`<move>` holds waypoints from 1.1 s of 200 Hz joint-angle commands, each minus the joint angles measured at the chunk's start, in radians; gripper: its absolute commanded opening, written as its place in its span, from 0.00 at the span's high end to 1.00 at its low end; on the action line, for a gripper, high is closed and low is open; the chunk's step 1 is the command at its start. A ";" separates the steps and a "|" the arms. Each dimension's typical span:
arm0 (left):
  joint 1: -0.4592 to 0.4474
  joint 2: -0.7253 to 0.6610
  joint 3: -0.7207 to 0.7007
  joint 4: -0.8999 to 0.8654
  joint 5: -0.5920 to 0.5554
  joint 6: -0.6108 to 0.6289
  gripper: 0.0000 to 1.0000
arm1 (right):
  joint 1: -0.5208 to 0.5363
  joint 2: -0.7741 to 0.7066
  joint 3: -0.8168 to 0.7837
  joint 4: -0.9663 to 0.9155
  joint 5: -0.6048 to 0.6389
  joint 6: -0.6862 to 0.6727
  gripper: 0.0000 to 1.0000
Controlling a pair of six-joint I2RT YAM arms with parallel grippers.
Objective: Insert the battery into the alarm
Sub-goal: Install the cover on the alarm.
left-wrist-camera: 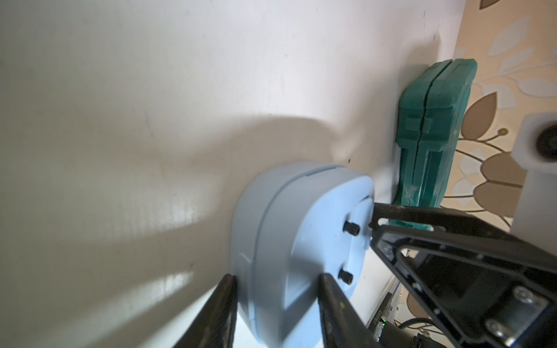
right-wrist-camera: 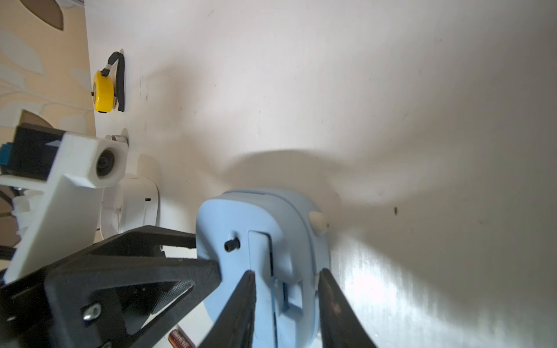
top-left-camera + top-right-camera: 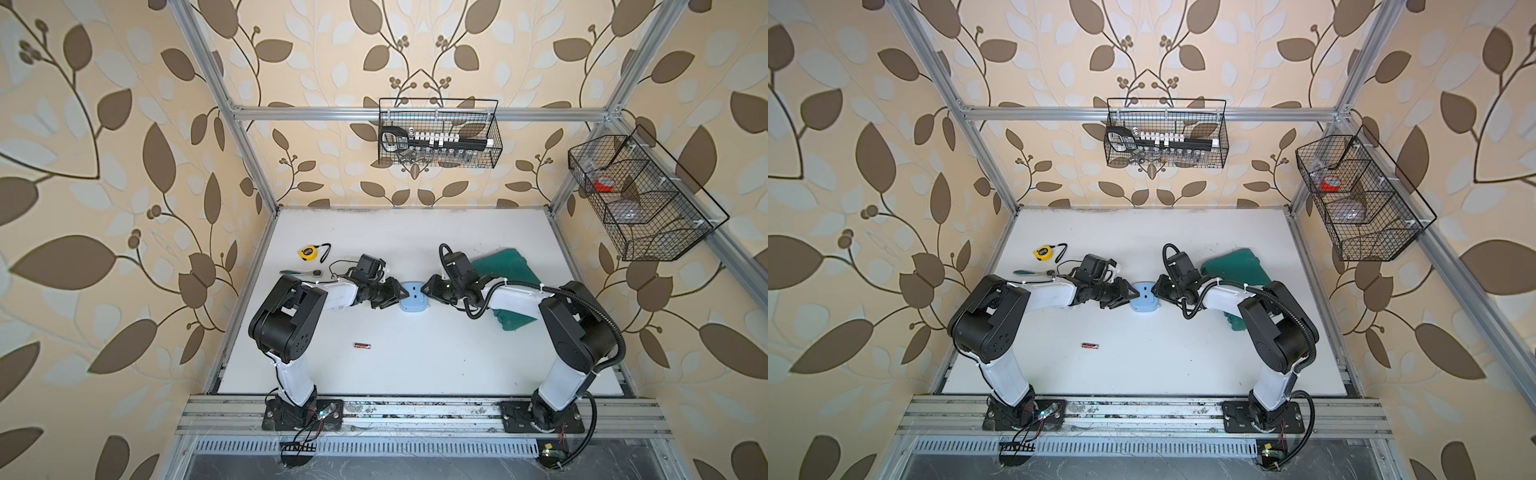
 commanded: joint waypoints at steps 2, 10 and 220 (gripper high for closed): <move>-0.009 0.042 -0.020 -0.114 -0.054 0.016 0.56 | -0.001 0.024 -0.015 0.021 -0.034 0.003 0.70; -0.009 0.041 -0.020 -0.114 -0.055 0.016 0.56 | -0.001 0.025 -0.018 0.024 -0.033 0.005 0.71; -0.009 0.040 -0.021 -0.114 -0.056 0.016 0.56 | -0.003 -0.014 -0.041 0.010 0.021 -0.043 0.78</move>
